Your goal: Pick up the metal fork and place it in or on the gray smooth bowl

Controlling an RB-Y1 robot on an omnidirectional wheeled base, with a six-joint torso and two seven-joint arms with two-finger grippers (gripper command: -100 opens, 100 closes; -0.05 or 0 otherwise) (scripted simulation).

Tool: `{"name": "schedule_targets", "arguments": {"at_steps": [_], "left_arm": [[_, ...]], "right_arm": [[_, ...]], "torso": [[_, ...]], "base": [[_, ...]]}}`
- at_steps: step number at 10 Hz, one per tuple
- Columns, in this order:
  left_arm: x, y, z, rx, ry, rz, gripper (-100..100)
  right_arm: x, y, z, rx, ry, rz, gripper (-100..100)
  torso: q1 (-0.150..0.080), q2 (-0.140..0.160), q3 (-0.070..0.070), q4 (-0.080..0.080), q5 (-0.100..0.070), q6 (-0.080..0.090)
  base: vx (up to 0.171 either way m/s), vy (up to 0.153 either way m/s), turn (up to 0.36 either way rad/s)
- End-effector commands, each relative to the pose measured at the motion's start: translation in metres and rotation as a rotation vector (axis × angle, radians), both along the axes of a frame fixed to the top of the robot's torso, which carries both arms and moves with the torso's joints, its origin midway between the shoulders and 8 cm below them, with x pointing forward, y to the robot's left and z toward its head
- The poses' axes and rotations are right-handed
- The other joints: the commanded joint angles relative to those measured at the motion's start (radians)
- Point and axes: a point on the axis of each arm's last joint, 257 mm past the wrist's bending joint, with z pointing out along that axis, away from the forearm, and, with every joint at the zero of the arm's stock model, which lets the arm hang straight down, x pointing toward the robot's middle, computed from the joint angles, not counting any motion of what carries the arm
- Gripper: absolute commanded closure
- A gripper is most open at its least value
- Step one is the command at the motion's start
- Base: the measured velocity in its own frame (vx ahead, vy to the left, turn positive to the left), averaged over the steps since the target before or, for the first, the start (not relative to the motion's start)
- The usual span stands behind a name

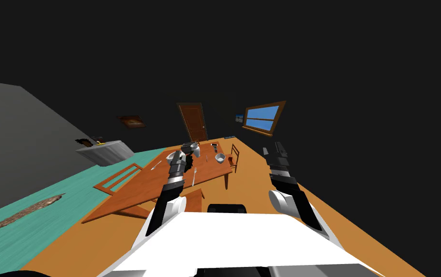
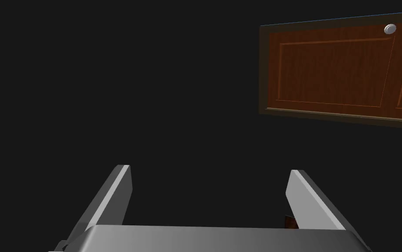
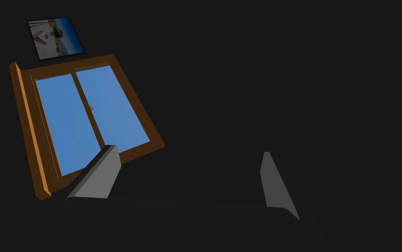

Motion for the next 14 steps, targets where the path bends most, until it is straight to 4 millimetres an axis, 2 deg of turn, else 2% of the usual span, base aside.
{"name": "schedule_targets", "arguments": {"at_steps": [1, 5, 6, 9, 10, 12, 13, 14], "left_arm": [[0.004, -0.003, -0.005, 0.028, 0.021, -0.021, -100], [0.021, -0.009, -0.038, 0.106, 0.126, -0.086, -100], [0.021, -0.01, -0.038, 0.115, 0.128, -0.09, -100], [0.035, -0.009, -0.079, 0.177, 0.245, -0.136, -100], [0.035, -0.01, -0.079, 0.188, 0.248, -0.141, -100], [0.043, -0.005, -0.11, 0.229, 0.337, -0.165, -100], [0.043, -0.005, -0.11, 0.241, 0.339, -0.169, -100], [0.046, -0.001, -0.127, 0.262, 0.387, -0.18, -100]], "right_arm": [[0.0, 0.0, 0.0, 0.0, 0.0, 0.0, 0], [0.0, 0.0, 0.0, 0.0, 0.0, 0.0, 0], [0.0, 0.0, 0.0, 0.0, 0.0, 0.0, 0], [0.0, 0.0, 0.0, 0.0, 0.0, 0.0, 0], [0.0, 0.0, 0.0, 0.0, 0.0, 0.0, 0], [0.0, 0.0, 0.0, 0.0, 0.0, 0.0, 0], [0.0, 0.0, 0.0, 0.0, 0.0, 0.0, 0], [0.0, 0.0, 0.0, 0.0, 0.0, 0.0, 0]], "torso": [[0.0, 0.0, 0.0, 0.0, 0.0, 0.0], [0.003, 0.001, 0.001, 0.0, 0.001, 0.0], [0.003, 0.002, 0.001, 0.0, 0.001, 0.0], [0.002, 0.002, 0.001, 0.0, 0.001, 0.0], [0.003, 0.002, 0.001, 0.0, 0.001, 0.0], [0.002, 0.002, 0.001, 0.0, 0.0, 0.0], [0.002, 0.002, 0.001, 0.001, 0.001, 0.0], [0.002, 0.002, 0.001, 0.0, 0.0, 0.0]], "base": [[-0.008, 0.007, -0.037], [-0.024, 0.028, -0.072], [-0.029, 0.022, -0.04], [-0.034, 0.027, -0.11], [-0.03, 0.033, -0.05], [-0.037, 0.02, -0.124], [-0.028, 0.015, -0.092], [-0.025, 0.013, -0.081]]}}
